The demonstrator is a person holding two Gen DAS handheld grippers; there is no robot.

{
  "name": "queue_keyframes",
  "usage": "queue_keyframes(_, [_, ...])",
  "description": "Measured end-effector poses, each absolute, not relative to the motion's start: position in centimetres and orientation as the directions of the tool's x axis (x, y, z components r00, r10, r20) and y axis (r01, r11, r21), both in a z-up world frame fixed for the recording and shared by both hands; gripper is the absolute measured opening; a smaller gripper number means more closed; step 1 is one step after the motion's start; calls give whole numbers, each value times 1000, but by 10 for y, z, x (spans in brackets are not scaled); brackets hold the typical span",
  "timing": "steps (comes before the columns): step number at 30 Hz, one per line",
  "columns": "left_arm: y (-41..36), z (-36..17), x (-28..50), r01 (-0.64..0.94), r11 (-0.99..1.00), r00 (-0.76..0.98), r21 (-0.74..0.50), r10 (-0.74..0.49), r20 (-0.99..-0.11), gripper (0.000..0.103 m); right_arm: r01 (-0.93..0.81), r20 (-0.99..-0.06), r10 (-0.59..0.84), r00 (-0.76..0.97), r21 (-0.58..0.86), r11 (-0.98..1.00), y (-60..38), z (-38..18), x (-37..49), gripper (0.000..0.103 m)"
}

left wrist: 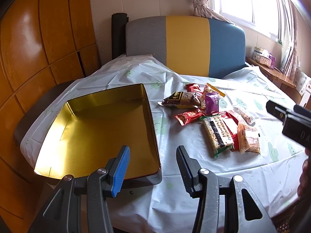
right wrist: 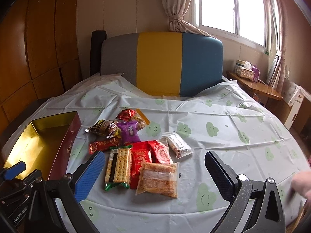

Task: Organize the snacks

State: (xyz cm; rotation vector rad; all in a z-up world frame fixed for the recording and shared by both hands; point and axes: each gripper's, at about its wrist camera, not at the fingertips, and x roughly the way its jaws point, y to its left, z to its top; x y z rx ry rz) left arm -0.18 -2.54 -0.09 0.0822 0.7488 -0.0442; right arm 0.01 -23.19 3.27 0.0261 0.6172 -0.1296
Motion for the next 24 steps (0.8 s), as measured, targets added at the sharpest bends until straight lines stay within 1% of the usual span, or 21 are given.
queue_keyframes(4, [-28, -4, 1, 82, 995, 722, 63, -16, -692, 50, 126, -568, -127, 813, -40, 991, -241, 40, 6, 103])
queue_keyframes(6, [-30, -5, 3, 104, 993, 712, 49, -40, -701, 50, 126, -561, -136, 817, -57, 990, -248, 46, 10, 103])
queue_keyframes(8, [-32, -6, 3, 143, 989, 702, 26, -83, -707, 51, 112, -563, -133, 816, -72, 991, -256, 52, 16, 103])
queue_keyframes(10, [-34, -5, 2, 190, 982, 693, -11, -142, -707, 60, 102, -572, -131, 810, -82, 991, -267, 55, 24, 103])
queue_keyframes(12, [-36, -6, 3, 232, 971, 673, -58, -203, -711, 62, 94, -590, -128, 797, -87, 992, -280, 56, 34, 103])
queue_keyframes(15, [-44, -9, 10, 264, 959, 630, -101, -251, -735, 62, 95, -619, -133, 774, -95, 991, -301, 50, 47, 103])
queue_keyframes(20, [-58, -17, 24, 296, 947, 570, -129, -283, -772, 62, 165, -665, -149, 732, -39, 985, -345, 29, 60, 103])
queue_keyframes(23, [-65, -19, 36, 313, 938, 533, -151, -305, -789, 61, 229, -725, -134, 675, 34, 973, -368, 15, 68, 103])
queue_keyframes(24, [-67, -20, 42, 319, 932, 514, -174, -324, -794, 61, 242, -728, -121, 675, 64, 968, -373, 14, 68, 103])
